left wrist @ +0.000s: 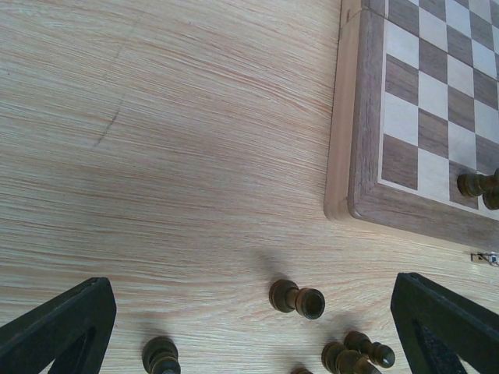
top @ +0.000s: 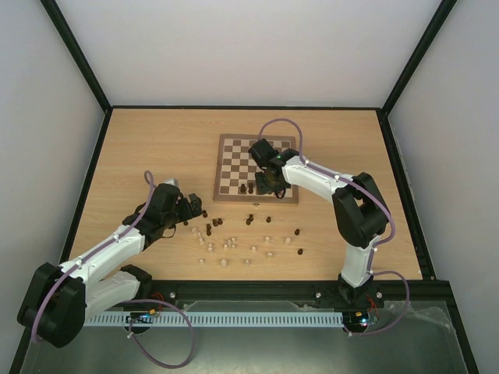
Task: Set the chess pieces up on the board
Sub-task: Place the chess piece on the chessboard, then pick up the chess piece at the center of the board.
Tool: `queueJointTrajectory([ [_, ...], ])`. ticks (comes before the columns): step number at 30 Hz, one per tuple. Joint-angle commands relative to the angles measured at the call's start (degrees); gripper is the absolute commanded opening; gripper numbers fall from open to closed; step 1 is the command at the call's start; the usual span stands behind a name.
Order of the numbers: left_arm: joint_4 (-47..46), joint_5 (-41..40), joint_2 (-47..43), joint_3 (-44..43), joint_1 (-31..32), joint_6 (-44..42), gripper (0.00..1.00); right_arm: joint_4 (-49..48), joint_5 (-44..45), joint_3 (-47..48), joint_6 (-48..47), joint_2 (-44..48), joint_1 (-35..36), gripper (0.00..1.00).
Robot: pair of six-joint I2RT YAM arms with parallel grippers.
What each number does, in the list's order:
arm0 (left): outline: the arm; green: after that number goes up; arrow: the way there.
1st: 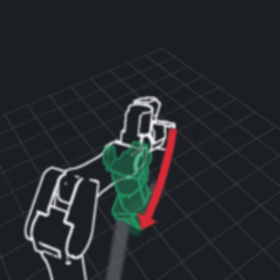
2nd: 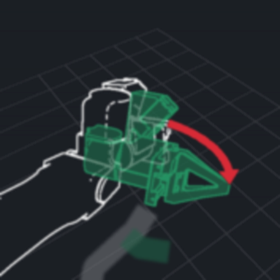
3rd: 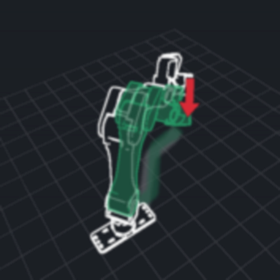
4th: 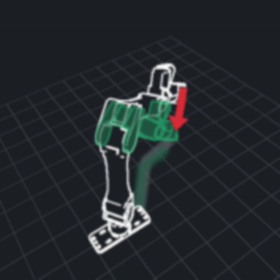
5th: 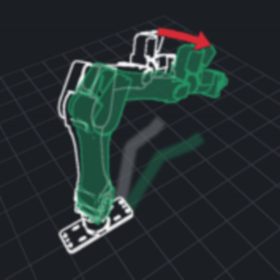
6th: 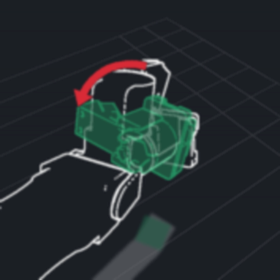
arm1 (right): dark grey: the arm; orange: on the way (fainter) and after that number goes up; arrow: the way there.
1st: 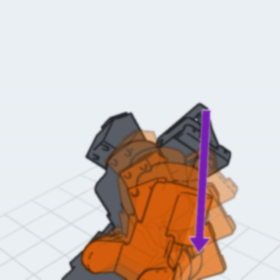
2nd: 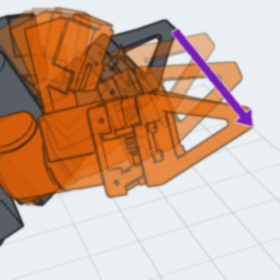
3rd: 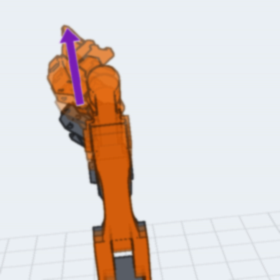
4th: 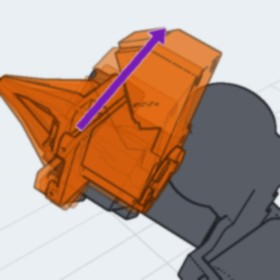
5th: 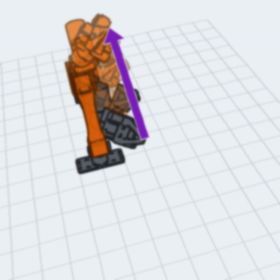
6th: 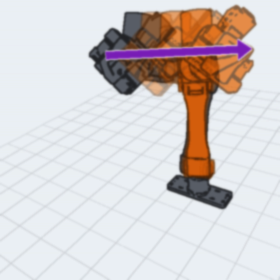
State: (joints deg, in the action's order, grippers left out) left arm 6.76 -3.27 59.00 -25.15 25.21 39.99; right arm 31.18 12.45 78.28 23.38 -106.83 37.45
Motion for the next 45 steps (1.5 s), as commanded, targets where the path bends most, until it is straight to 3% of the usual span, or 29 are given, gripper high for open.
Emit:
queueJointTrajectory([
  [1,-1.0,-0.9,0.5,-1.2,0.0,-0.4,1.0,1.0,-0.8,0.8,-0.4,-0.1,-0.3,0.16],
  [14,0.1,-1.2,0.0,-1.7,0.0,-0.1,0.99,0.5,-1.6,0.0,-0.2,4.3,-0.3,0.33],
  [24,9.1,-1.2,-6.9,-7.0,0.0,-1.0,0.99,2.8,-4.1,-4.3,1.0,16.8,-0.3,0.46],
  [36,13.2,6.1,-17.5,-4.3,0.1,2.5,1.0,2.1,-10.0,-24.5,4.6,30.9,1.8,0.48],
  [45,10.9,6.8,-14.5,-3.4,0.1,1.5,0.99,-1.7,-10.6,-23.7,2.9,22.5,4.0,0.43],
])
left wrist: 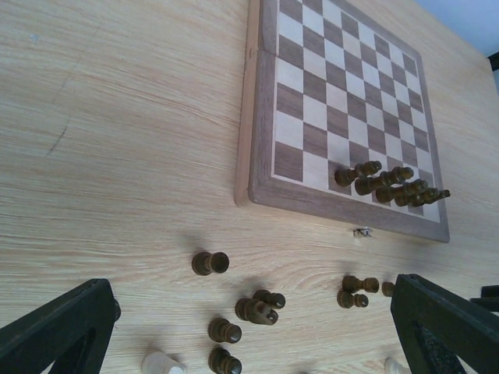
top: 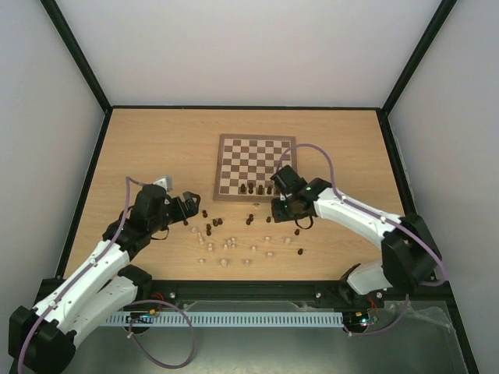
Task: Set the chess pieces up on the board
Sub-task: Pick up the chess piece at the center of the board.
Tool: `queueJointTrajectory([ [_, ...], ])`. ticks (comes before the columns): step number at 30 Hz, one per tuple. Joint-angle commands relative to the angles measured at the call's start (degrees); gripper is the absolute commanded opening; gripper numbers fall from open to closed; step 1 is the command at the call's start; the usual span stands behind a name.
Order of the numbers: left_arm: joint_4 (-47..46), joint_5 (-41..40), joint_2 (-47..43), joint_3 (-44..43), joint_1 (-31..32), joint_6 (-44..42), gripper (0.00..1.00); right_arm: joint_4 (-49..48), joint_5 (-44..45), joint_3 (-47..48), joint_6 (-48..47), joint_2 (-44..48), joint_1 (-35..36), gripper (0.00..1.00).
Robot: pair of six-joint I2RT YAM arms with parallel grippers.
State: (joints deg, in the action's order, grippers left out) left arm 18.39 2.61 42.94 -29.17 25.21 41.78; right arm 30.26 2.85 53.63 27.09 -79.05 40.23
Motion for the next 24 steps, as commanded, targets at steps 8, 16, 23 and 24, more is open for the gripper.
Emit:
queueJointTrajectory([
  [8,-2.0,0.1,2.5,1.3,0.1,-0.4,0.99,-1.3,0.7,5.6,-0.6,-13.0,3.4,0.34],
  [16,-1.3,-0.5,1.0,2.5,0.1,-0.4,0.99,-1.5,0.8,6.6,-0.5,-16.5,4.3,0.33],
  [23,-1.5,-0.7,1.2,2.6,0.1,-0.5,0.99,-1.9,0.9,6.8,-0.4,-18.7,4.3,0.29],
  [24,-1.6,-0.8,1.3,2.7,0.1,-0.4,1.0,-2.1,1.0,6.9,-0.4,-19.0,4.3,0.27],
])
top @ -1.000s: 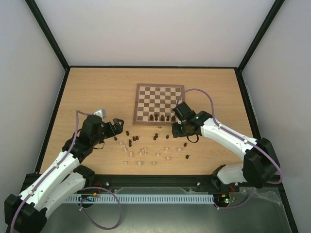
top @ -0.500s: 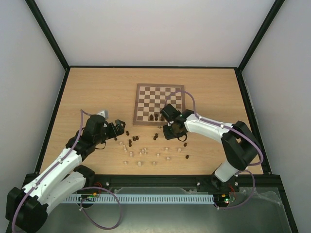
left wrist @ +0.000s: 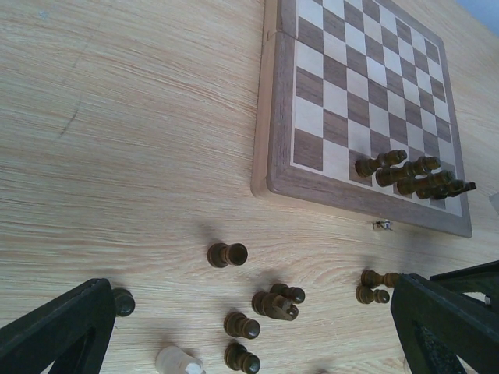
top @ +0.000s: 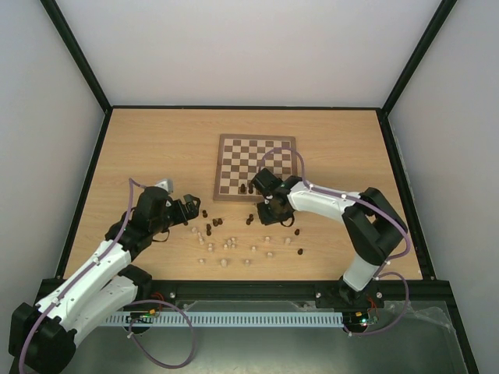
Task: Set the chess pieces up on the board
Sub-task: Pick up the chess piece at the center of the board, then place the chess piece on the chessboard.
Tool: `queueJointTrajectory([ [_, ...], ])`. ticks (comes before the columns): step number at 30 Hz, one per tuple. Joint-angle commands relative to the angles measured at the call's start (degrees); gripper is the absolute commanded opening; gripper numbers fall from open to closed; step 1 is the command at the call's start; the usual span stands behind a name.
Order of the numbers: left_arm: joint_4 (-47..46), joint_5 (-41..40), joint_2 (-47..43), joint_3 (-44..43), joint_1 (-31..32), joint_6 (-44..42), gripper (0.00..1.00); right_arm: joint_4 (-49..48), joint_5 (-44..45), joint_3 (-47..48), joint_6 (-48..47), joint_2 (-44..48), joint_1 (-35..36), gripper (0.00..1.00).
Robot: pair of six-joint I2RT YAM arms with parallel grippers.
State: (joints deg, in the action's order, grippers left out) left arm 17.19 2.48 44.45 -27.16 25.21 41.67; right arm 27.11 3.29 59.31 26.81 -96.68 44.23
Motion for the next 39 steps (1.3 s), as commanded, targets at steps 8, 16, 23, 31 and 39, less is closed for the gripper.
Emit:
queueJointTrajectory([
  [8,-1.2,-0.7,0.9,0.5,0.1,-0.6,0.99,1.1,1.0,3.3,-0.8,-3.5,0.3,0.17],
  [16,-1.7,-0.9,1.8,0.1,0.1,-1.0,1.0,7.2,4.0,8.2,-1.4,2.3,0.3,0.04],
  [23,-2.7,-0.5,3.2,0.0,0.1,-1.4,1.0,18.1,8.9,17.9,-3.9,8.0,-6.4,0.06],
  [31,-3.4,0.3,5.9,-1.8,0.1,-2.6,0.99,19.0,9.7,26.0,-4.5,1.0,-14.5,0.06],
  [39,-2.6,-0.7,6.3,-2.7,0.0,-3.4,0.99,16.1,6.0,27.6,-5.4,-5.6,-17.2,0.06],
])
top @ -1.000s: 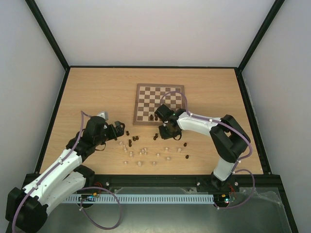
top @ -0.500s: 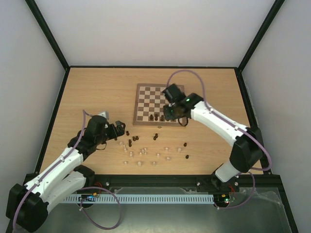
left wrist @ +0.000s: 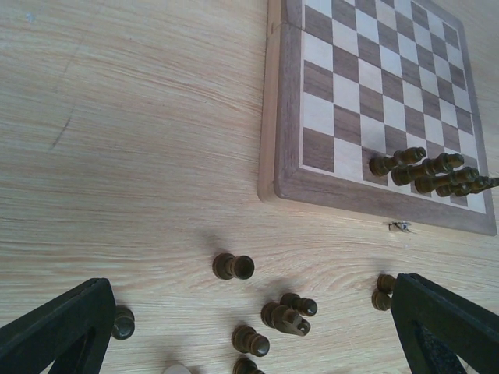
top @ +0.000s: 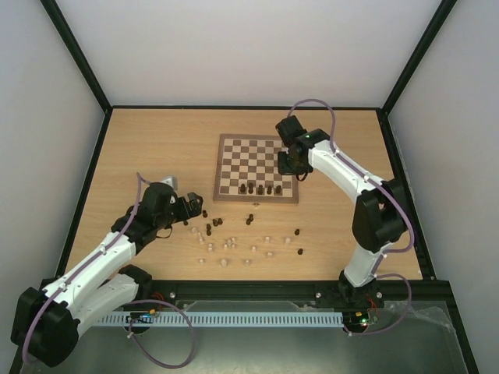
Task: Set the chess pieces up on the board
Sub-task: Place the chess piece on the chessboard.
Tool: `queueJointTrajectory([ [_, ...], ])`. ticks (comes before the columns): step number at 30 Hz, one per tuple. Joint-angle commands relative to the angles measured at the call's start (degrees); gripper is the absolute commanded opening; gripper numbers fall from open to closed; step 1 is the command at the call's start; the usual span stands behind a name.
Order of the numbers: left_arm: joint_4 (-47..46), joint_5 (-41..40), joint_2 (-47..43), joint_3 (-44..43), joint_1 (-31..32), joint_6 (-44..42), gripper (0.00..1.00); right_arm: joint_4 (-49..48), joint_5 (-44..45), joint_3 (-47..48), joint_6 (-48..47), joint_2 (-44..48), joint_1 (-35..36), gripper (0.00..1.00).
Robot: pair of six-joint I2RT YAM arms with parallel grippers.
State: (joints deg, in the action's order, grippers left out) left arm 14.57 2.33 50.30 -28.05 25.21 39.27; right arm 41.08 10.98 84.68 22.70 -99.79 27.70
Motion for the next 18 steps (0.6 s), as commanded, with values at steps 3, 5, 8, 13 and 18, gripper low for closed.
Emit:
queueJointTrajectory([
  [3,-0.1,-0.5,0.5,-1.8,0.0,-1.0,0.99,1.8,-2.5,2.3,-1.7,-4.6,-1.0,0.07],
  [5,-0.2,-0.6,0.5,-1.8,0.0,-0.8,0.99,1.1,-2.9,1.9,-1.8,-5.8,-1.1,0.07],
  [8,-0.2,-0.7,0.5,-1.6,0.0,-0.7,0.99,0.5,-3.7,1.7,-2.0,-7.3,-1.3,0.07],
  [13,-0.2,-0.8,0.3,-1.4,0.0,-0.5,1.0,0.2,-4.1,2.1,-2.1,-9.5,-1.6,0.09],
  [18,0.0,-0.9,0.0,-1.4,0.0,-0.5,0.99,0.1,-3.6,2.2,-2.0,-11.0,-2.0,0.11],
])
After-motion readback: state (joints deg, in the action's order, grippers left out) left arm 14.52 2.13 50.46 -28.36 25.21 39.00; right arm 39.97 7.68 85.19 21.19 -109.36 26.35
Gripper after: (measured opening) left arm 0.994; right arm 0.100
